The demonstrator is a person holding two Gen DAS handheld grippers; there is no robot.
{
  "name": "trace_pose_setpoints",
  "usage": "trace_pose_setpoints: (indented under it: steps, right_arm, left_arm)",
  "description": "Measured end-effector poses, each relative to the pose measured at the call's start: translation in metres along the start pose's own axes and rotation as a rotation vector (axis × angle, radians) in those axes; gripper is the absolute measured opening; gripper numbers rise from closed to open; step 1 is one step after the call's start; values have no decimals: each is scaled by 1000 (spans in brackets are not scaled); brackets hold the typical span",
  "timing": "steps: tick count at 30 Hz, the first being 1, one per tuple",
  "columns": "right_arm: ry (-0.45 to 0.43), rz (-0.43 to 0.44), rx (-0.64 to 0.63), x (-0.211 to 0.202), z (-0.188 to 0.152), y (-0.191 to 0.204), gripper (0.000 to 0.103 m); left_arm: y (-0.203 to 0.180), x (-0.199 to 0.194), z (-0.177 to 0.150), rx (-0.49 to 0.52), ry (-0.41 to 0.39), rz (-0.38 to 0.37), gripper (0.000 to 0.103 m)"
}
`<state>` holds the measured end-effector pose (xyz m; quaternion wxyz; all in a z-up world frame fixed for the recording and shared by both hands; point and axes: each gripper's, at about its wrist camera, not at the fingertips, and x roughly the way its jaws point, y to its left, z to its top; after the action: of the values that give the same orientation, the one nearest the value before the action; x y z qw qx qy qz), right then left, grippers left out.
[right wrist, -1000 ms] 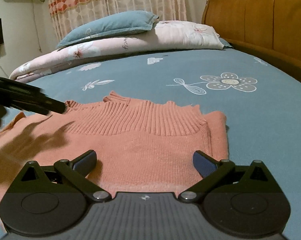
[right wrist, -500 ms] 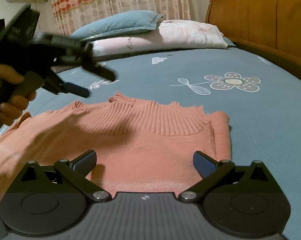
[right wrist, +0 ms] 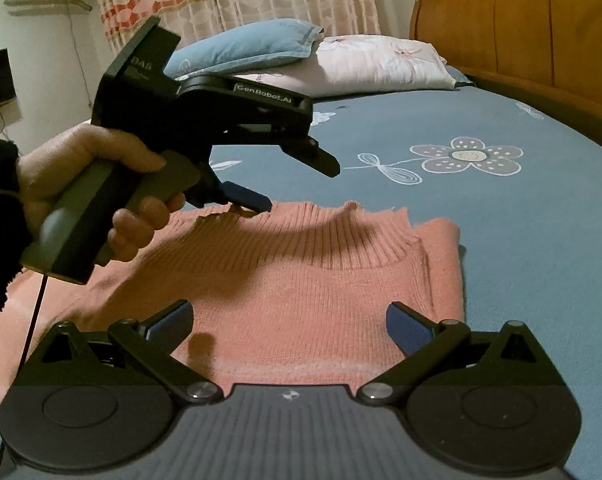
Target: Fold clothes
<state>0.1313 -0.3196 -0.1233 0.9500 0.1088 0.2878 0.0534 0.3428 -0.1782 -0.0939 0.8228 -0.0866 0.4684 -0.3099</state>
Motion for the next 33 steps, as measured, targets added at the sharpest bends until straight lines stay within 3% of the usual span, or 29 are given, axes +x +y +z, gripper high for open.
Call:
trace_pose_setpoints:
  steps: [10, 19, 22, 26, 31, 33]
  right_arm:
    - [5, 2, 12, -1, -1, 0, 103]
    - [-8, 10, 32, 1, 0, -3, 103]
    - [-13, 5, 24, -1, -1, -1, 103]
    - [-39, 52, 79, -16, -3, 0, 103]
    - [-69, 107, 45, -44, -15, 12, 103]
    - [-82, 125, 19, -56, -25, 18, 103]
  left_arm:
    - [-26, -103, -28, 71, -7, 63, 86]
    - [-34, -217, -69, 129, -104, 155, 95]
    - [-18, -220, -85, 94, -124, 146, 95]
    - [10, -183, -106, 5, -112, 118, 95]
    - [23, -129, -125, -83, -94, -34, 95]
    - [22, -111, -127, -60, -80, -36, 95]
